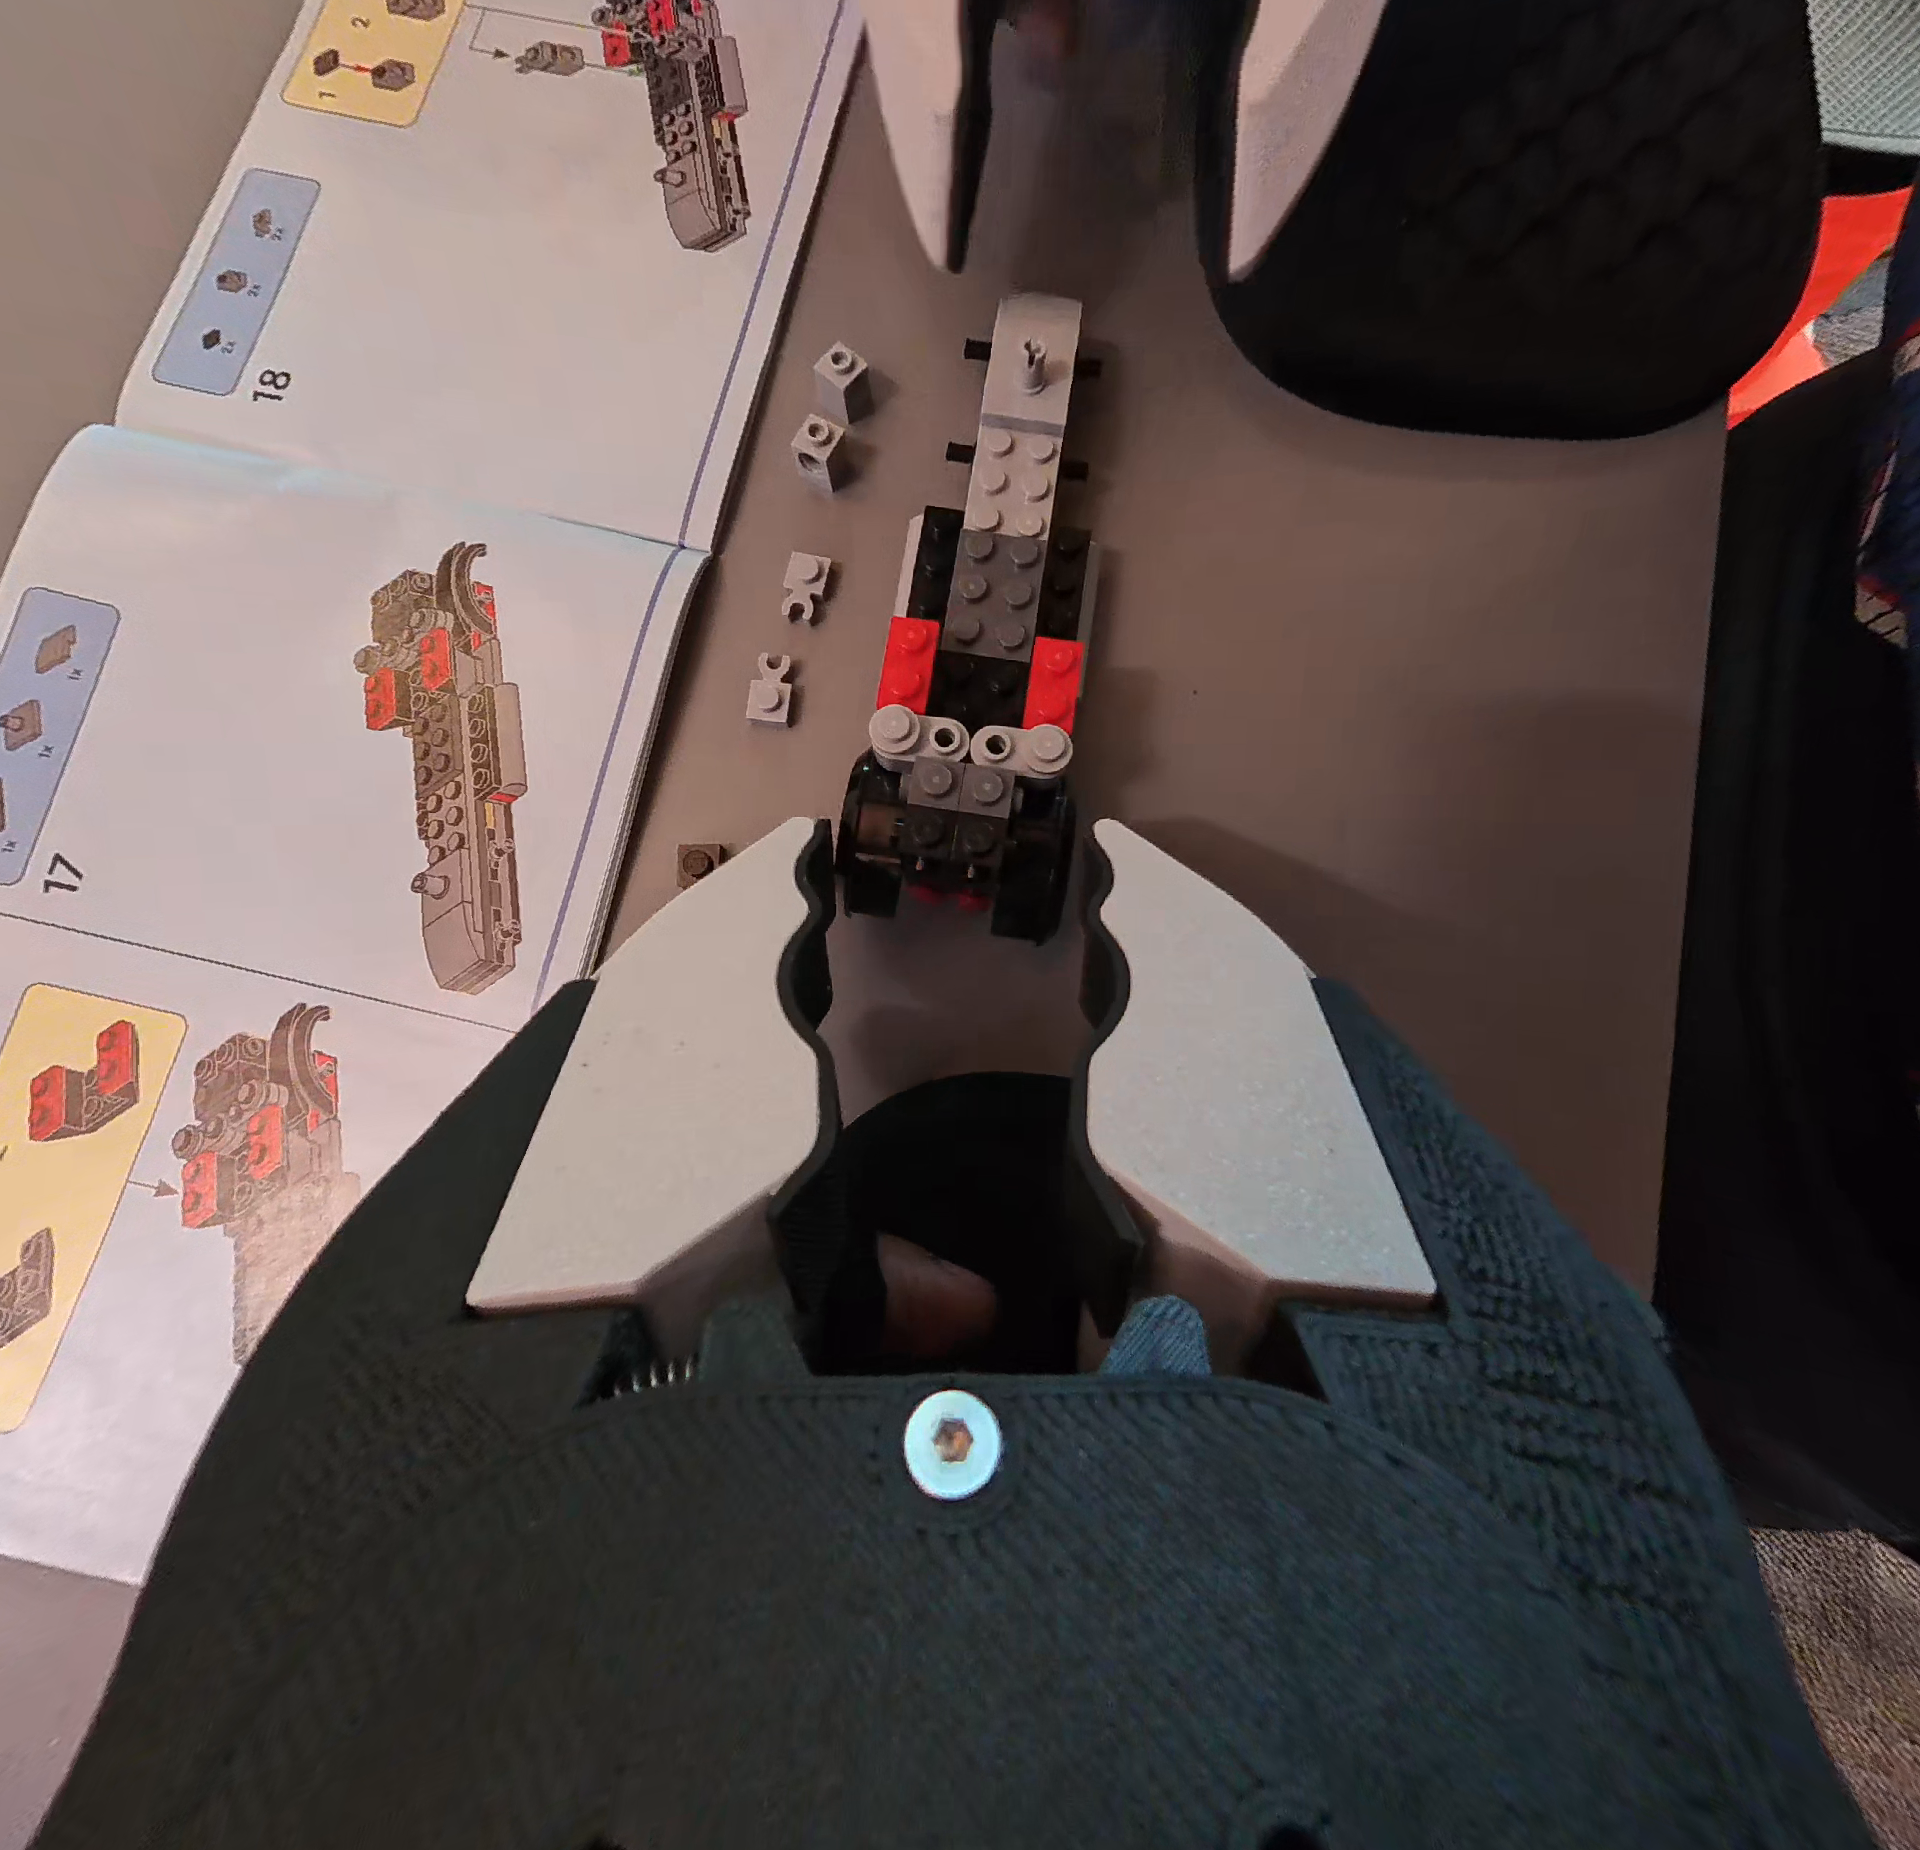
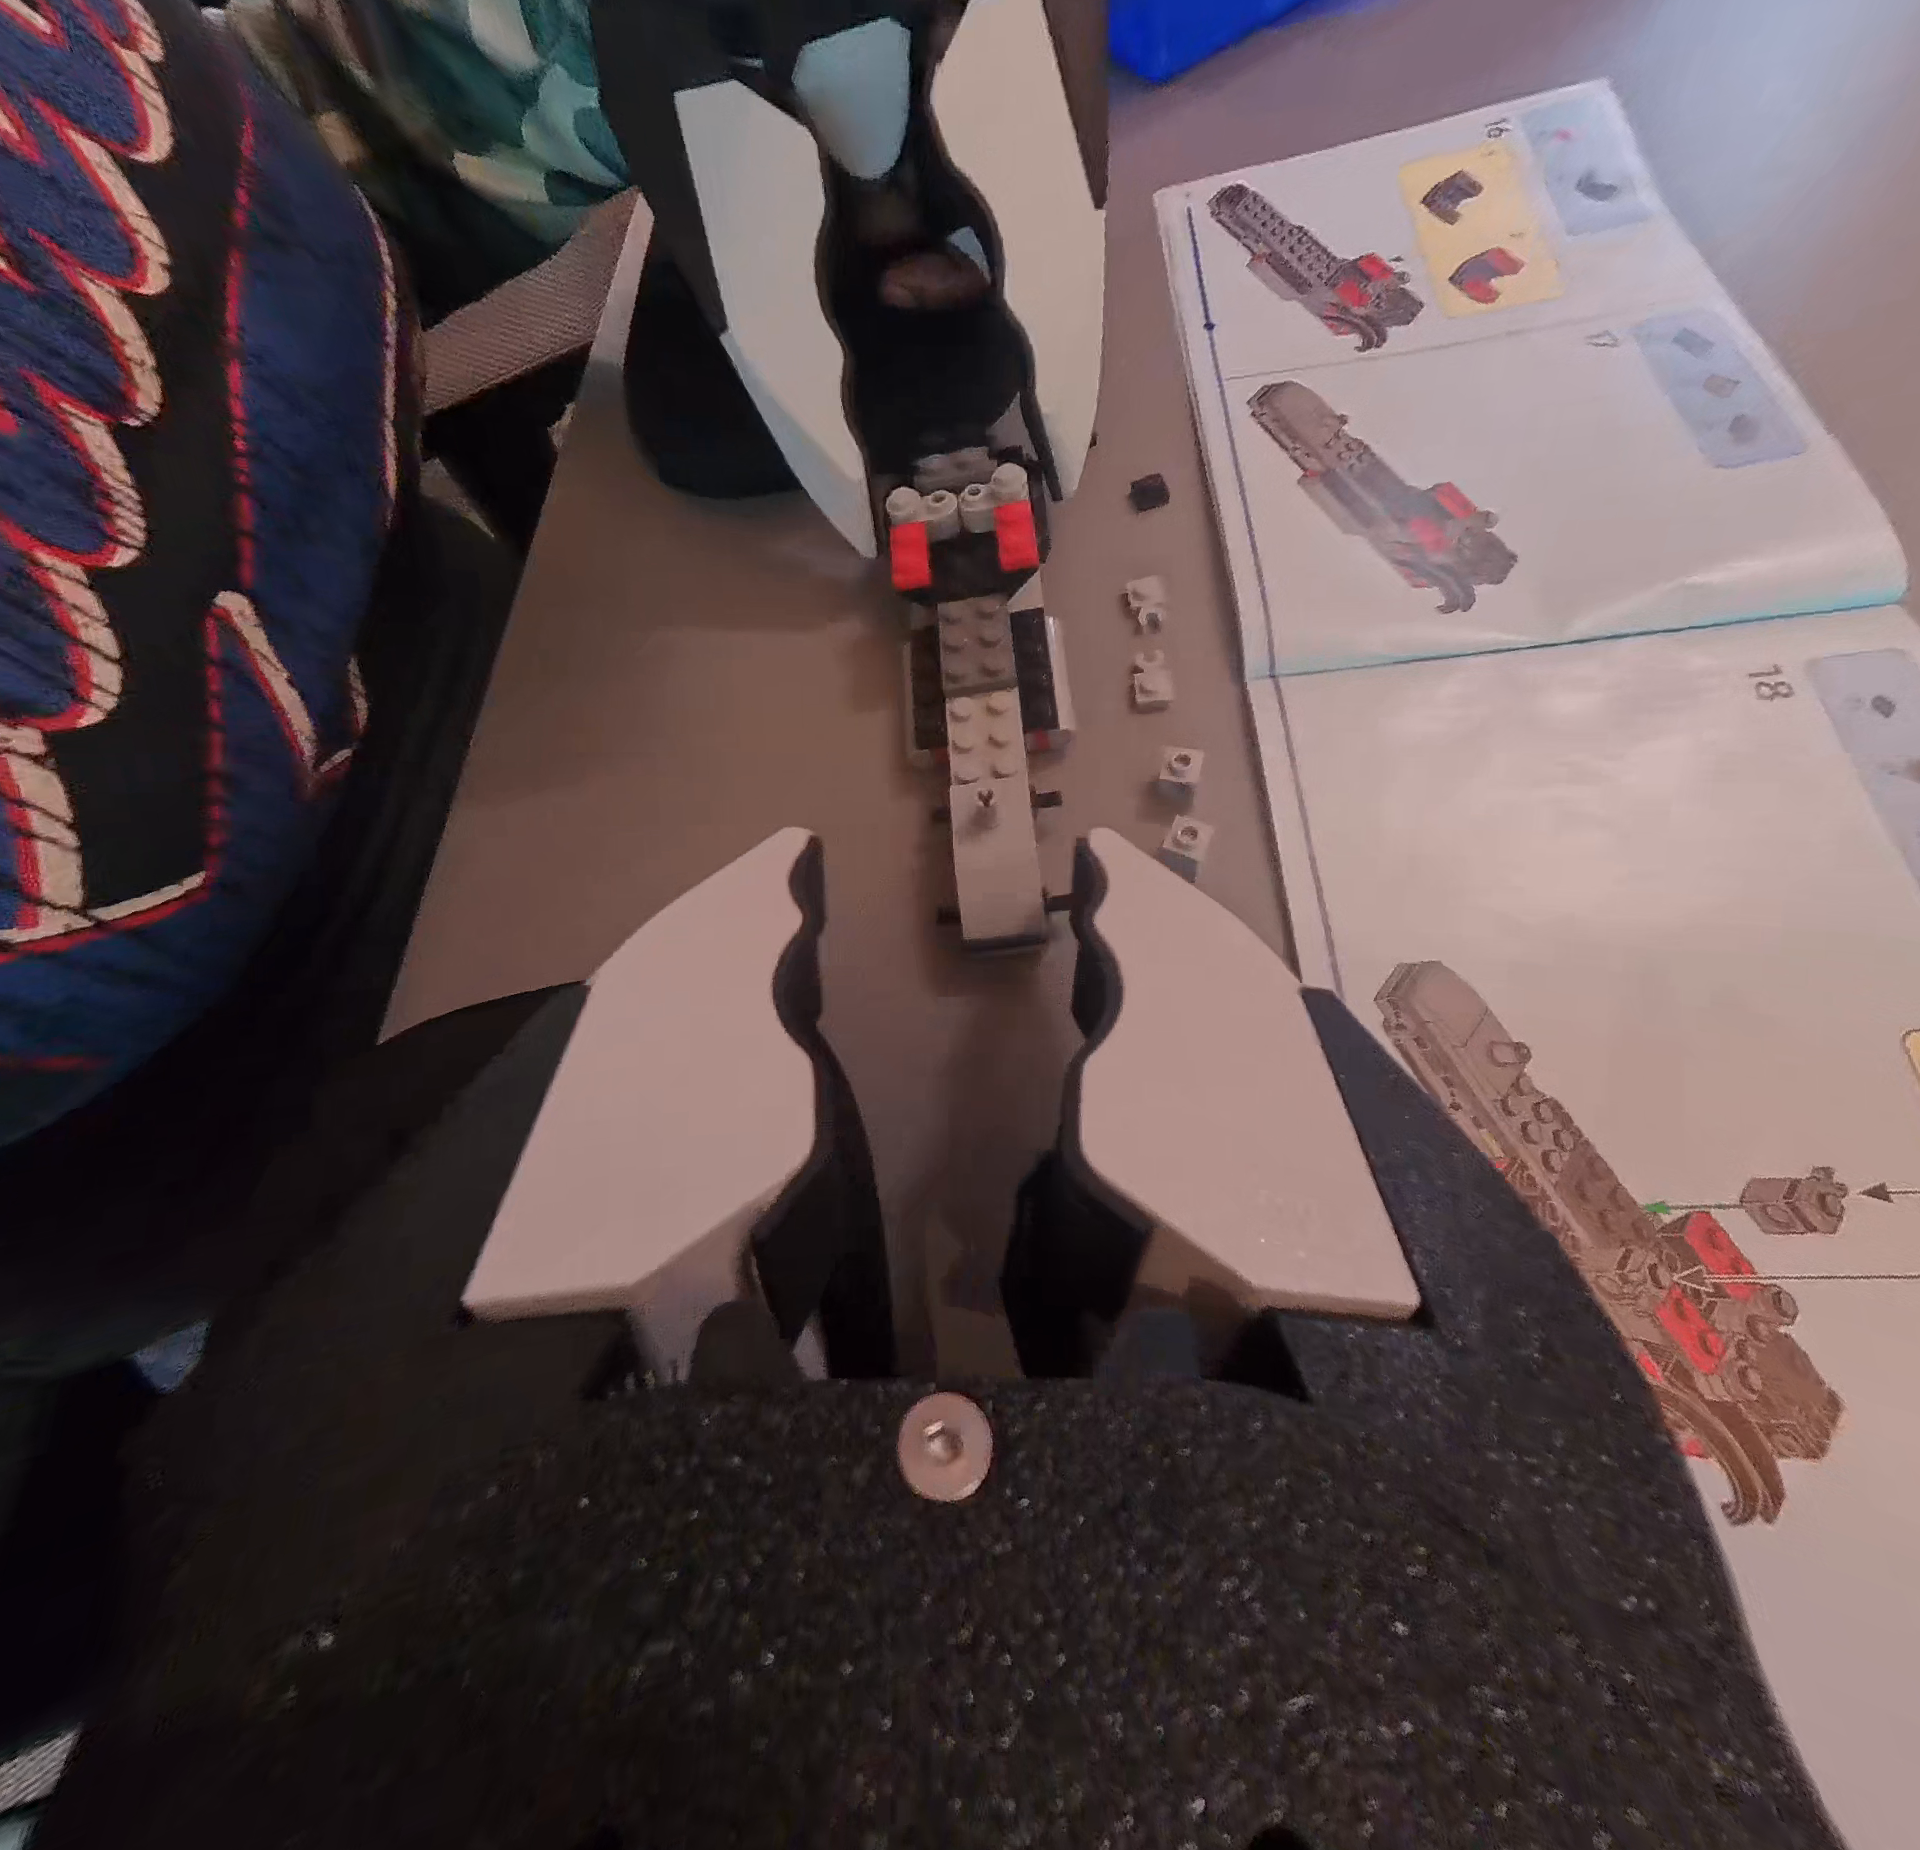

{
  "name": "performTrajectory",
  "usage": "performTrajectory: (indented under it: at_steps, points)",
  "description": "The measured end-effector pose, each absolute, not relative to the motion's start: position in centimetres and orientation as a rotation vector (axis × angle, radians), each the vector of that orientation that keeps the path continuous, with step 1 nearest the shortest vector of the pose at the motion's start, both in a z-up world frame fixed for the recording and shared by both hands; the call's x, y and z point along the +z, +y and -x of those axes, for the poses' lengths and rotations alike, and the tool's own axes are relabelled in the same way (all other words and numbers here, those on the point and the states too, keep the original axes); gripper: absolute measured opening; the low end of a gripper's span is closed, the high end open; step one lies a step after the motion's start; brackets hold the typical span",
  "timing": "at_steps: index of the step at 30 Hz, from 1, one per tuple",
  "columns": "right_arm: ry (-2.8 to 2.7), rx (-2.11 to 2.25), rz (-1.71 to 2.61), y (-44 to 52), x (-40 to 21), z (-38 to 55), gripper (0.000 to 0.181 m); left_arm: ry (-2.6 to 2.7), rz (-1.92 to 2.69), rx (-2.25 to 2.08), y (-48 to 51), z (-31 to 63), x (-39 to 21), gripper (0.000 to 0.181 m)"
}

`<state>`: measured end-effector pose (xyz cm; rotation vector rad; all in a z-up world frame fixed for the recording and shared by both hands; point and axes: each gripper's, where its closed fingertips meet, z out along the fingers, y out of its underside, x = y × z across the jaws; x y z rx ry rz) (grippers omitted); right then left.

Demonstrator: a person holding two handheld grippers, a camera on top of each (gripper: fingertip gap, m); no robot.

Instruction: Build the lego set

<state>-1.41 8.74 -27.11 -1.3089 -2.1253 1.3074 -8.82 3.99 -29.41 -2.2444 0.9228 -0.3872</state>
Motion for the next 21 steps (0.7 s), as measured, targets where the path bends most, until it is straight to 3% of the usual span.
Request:
performTrajectory:
  at_steps: [4, 9, 17, 19, 21]
  points:
    - [-2.187, 1.182, 1.302, 8.7, -28.4, 1.9, 0.052, 0.945, 2.254, -0.361, 4.0, 8.8, -29.7, 0.045]
    - [-2.302, 1.080, 1.273, 8.4, -29.8, 1.4, 0.029, 0.950, 2.251, -0.381, 3.9, 8.6, -29.6, 0.045]
    - [-2.117, 1.310, 1.243, 9.0, -26.2, 1.7, 0.036, 0.845, 2.046, -0.535, 4.8, 9.7, -24.6, 0.054]
    - [-1.917, 1.305, 1.240, 11.2, -24.1, 3.0, 0.045, 0.684, 1.961, -0.453, 7.3, 11.8, -22.1, 0.062]
    - [-1.673, 1.248, 1.242, 14.0, -21.6, 4.4, 0.074, 0.439, 1.878, -0.358, 10.4, 14.6, -19.4, 0.089]
